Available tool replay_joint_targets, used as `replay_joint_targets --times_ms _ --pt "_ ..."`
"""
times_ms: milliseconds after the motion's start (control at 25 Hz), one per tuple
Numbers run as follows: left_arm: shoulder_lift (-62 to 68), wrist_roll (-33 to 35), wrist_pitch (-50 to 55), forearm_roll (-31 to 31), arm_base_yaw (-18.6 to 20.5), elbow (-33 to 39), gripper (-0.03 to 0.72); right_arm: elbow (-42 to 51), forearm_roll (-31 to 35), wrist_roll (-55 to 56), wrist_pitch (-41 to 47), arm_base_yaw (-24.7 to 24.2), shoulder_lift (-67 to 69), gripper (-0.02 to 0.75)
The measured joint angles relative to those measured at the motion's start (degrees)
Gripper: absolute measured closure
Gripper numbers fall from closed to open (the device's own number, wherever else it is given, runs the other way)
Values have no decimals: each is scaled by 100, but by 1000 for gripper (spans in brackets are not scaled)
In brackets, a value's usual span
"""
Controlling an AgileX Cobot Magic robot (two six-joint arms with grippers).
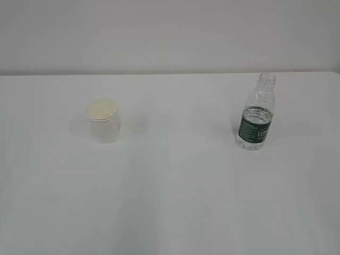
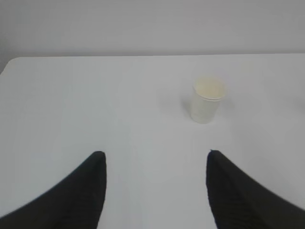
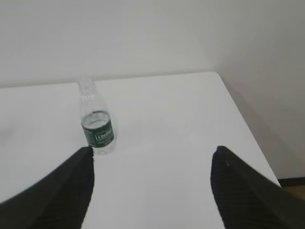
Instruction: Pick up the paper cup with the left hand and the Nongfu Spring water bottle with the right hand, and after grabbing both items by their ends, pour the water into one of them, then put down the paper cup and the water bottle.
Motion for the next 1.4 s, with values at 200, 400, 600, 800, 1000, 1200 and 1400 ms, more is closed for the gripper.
replay_joint_targets --times_ms 200,400,600,800,1000,1200,1400 --pt "938 0 -968 12 0 -62 216 -33 126 0 -893 13 523 165" --pt "1852 0 -2259 21 -12 -62 221 -55 126 -100 -1306 294 881 165" --pt "2504 0 -3240 21 -280 -62 221 -32 346 -112 -2765 370 1486 172" --pt "3045 0 -4467 21 -470 -62 230 -7 857 -112 -4191 370 2323 183" --pt "3557 0 -5057 -200 -484 -62 238 10 994 -97 -4538 370 2770 183" --pt "4309 0 -5214 -503 -558 -62 238 240 1059 -47 -4603 370 3197 183" --pt "4968 0 -5684 -527 -827 -62 238 499 1013 -47 -5142 370 3507 183"
